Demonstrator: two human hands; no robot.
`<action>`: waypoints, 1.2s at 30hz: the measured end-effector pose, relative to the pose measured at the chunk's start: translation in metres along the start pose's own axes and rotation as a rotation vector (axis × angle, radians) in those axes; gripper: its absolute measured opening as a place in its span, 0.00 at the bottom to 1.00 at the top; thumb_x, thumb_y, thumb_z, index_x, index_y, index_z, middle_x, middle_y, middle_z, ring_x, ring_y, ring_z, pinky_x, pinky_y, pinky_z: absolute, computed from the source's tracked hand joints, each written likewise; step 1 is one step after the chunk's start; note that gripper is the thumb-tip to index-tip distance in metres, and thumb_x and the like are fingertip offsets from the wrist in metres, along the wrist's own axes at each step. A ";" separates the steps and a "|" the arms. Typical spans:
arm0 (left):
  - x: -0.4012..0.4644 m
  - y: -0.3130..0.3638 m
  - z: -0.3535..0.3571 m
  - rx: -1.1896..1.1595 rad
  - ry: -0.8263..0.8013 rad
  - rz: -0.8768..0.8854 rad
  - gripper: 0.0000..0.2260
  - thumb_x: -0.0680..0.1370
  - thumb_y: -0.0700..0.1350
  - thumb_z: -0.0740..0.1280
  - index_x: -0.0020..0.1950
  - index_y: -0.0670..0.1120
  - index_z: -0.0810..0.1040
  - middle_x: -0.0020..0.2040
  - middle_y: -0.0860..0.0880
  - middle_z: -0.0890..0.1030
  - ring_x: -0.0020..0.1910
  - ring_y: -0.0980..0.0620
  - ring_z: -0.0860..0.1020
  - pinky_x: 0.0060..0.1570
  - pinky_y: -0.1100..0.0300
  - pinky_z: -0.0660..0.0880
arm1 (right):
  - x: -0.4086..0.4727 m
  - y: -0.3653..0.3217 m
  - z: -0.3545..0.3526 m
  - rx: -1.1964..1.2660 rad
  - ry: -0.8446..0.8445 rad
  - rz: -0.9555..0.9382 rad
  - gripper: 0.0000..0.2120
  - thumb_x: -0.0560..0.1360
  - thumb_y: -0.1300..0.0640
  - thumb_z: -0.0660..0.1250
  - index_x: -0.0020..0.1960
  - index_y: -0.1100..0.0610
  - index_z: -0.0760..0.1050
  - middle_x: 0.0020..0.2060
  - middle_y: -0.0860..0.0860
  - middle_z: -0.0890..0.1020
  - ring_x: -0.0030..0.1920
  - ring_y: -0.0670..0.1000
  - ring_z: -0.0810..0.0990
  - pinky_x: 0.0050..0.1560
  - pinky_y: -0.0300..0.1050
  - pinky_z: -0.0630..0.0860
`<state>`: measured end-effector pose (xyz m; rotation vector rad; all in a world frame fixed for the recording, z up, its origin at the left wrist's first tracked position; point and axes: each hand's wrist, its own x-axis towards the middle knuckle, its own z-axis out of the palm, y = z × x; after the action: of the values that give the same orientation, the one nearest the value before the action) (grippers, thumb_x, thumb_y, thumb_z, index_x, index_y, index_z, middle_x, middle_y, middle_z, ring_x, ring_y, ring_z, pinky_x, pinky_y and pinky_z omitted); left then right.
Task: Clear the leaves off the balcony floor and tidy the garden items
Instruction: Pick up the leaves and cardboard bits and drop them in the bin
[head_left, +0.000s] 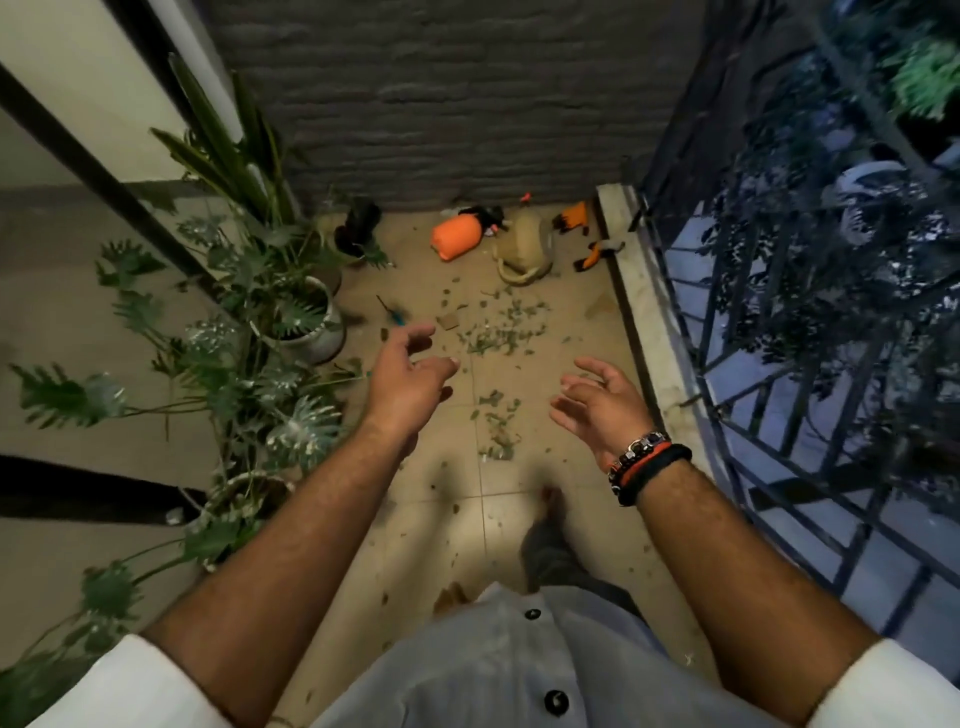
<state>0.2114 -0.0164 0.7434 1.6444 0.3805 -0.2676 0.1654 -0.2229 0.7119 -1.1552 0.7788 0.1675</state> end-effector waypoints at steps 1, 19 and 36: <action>0.010 0.002 0.009 0.001 0.003 -0.008 0.19 0.77 0.36 0.69 0.66 0.48 0.73 0.65 0.49 0.73 0.50 0.54 0.79 0.51 0.51 0.81 | 0.011 -0.006 -0.003 -0.003 0.000 0.006 0.18 0.76 0.70 0.62 0.61 0.54 0.71 0.61 0.57 0.75 0.52 0.56 0.80 0.54 0.51 0.79; 0.213 0.012 0.110 0.071 0.033 -0.200 0.17 0.77 0.36 0.68 0.64 0.49 0.75 0.61 0.51 0.74 0.54 0.50 0.78 0.53 0.47 0.80 | 0.229 -0.101 -0.021 -0.116 0.039 0.151 0.19 0.76 0.68 0.64 0.62 0.52 0.71 0.57 0.54 0.76 0.54 0.56 0.79 0.51 0.49 0.77; 0.554 -0.223 0.234 0.296 -0.100 -0.446 0.15 0.77 0.35 0.69 0.55 0.54 0.75 0.55 0.51 0.78 0.53 0.48 0.79 0.52 0.49 0.79 | 0.660 0.027 -0.085 -0.045 0.379 0.301 0.20 0.77 0.69 0.61 0.64 0.51 0.68 0.45 0.57 0.78 0.43 0.58 0.76 0.45 0.51 0.74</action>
<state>0.6415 -0.1819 0.2972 1.8122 0.6555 -0.7683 0.5950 -0.4583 0.2610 -1.1214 1.2913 0.2203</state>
